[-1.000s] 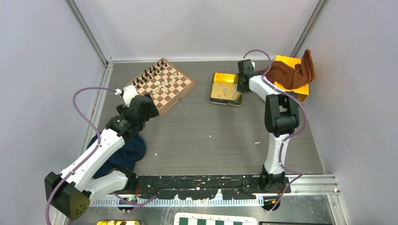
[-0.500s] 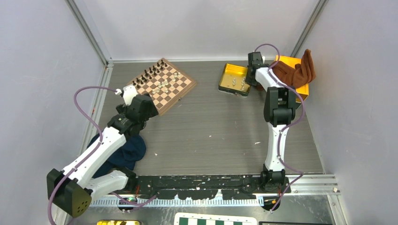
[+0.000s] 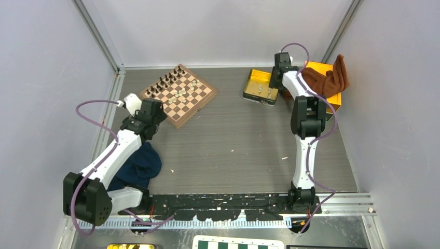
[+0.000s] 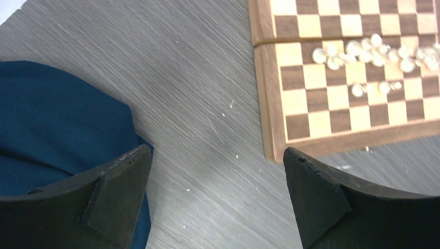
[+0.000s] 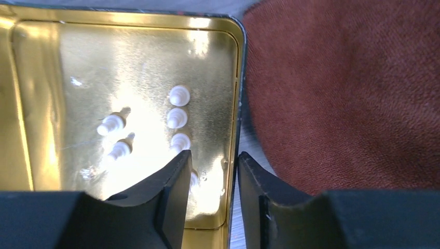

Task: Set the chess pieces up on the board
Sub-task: Move the storage box to the center of the board, then move the chessboard to the center of the board.

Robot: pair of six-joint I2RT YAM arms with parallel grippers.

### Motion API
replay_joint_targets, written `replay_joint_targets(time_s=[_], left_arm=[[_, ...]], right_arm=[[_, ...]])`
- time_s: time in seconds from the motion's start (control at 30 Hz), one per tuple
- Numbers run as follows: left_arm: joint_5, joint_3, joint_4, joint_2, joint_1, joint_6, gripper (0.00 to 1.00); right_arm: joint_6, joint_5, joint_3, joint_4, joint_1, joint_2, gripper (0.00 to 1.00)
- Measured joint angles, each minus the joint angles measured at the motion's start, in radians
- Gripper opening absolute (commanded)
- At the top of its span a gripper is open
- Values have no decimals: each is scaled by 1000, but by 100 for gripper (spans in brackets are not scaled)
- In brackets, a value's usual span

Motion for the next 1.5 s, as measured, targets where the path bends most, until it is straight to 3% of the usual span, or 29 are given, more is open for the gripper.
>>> replay_joint_targets(time_s=[0.37,0.53,0.73,0.97,1.23,1.5], left_arm=[[-7,46,11,144,109,-122,95],[-9,82,15,187,114,-169,85],[-3,90,23,223,137,-232,67],[34,118,46,336,182,-293,60],[109,124,157,462,192,-357,32],[160,161,233,528,193,-373,28]], right_arm=[[-40,-8,183,-53,95,-12,45],[-40,-27,200,-51,146,-21,44],[-39,-121,298,-49,195,23,36],[6,-232,521,-7,238,198,23],[82,-350,544,34,254,330,9],[171,-462,560,125,255,394,4]])
